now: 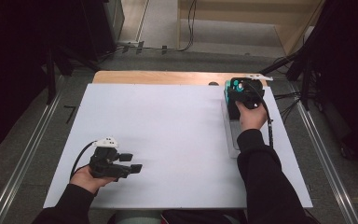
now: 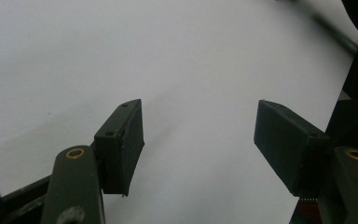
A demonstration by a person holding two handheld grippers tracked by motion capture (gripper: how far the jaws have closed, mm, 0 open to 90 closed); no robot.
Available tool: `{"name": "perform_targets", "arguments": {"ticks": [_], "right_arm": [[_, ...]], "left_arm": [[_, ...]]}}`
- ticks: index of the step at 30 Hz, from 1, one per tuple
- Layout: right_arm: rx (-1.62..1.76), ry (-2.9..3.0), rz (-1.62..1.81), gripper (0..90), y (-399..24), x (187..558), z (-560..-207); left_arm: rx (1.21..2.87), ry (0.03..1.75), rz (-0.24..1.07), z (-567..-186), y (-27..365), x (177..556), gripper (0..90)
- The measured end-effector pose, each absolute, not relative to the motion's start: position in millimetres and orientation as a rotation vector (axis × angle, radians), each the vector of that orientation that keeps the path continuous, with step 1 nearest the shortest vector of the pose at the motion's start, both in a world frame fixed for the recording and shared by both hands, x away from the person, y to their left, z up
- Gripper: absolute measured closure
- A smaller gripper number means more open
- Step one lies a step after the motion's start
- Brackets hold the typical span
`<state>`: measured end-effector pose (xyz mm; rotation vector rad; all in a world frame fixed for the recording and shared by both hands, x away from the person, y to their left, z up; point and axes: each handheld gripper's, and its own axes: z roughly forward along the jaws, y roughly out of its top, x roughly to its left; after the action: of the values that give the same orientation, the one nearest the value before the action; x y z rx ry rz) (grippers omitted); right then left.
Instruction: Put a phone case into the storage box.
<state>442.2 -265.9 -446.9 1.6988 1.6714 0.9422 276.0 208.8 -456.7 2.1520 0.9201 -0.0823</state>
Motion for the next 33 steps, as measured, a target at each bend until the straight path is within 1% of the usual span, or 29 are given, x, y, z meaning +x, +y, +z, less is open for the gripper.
{"name": "perform_targets", "arguments": {"ticks": [20, 33], "right_arm": [[1.708, 1.643, 0.917, 12.2, -260.1, 471.8, -447.0], [1.653, 1.692, 0.919, 9.8, -259.9, 473.8, -446.7]], "left_arm": [[2.160, 0.918, -0.094, -458.6, 206.9, 276.9, 33.4], [2.159, 0.922, -0.097, -458.8, 207.2, 277.4, 33.4]]}}
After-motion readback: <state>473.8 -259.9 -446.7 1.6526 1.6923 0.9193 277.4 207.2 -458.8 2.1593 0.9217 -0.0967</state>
